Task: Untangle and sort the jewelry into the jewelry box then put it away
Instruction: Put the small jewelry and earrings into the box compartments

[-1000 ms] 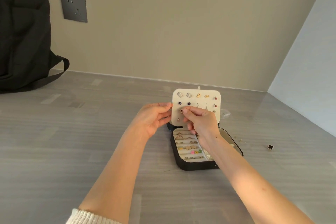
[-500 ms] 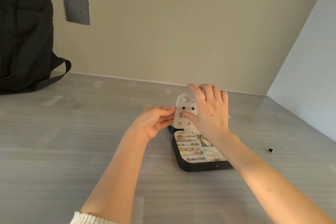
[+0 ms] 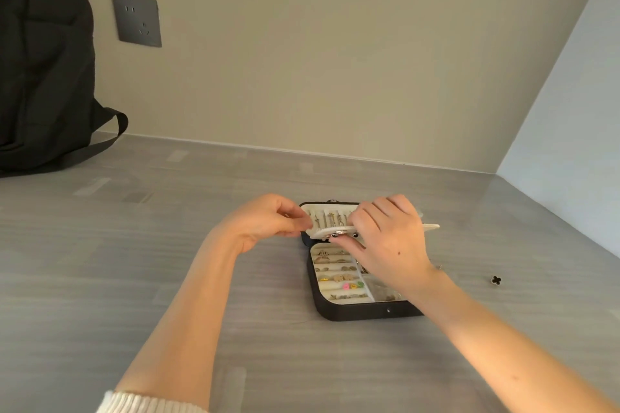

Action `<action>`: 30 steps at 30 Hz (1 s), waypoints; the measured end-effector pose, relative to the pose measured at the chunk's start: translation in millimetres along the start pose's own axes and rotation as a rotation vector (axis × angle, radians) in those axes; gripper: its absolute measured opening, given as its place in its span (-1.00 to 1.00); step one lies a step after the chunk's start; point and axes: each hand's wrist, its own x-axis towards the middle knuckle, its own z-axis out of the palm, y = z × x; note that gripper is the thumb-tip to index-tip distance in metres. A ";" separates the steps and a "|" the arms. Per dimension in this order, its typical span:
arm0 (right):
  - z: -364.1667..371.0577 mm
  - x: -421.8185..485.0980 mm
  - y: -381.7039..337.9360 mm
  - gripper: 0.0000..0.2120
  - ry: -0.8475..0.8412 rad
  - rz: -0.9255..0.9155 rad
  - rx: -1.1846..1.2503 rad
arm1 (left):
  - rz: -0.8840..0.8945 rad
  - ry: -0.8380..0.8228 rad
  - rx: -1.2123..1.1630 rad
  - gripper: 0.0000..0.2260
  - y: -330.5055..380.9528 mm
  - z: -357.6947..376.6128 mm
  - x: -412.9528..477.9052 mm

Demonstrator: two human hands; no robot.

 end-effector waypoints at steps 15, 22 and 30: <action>0.7 -10.5 -5.5 -0.67 0.104 0.002 0.022 | 0.132 -0.238 0.349 -0.90 12.4 -4.5 26.6; 2.3 -10.4 -4.8 -0.68 0.110 0.023 0.041 | 0.139 -0.337 0.320 -0.90 11.9 -2.8 35.5; 0.8 -10.7 -4.8 -0.66 0.089 0.040 0.029 | 0.147 -0.404 0.267 -0.80 8.5 -0.6 43.4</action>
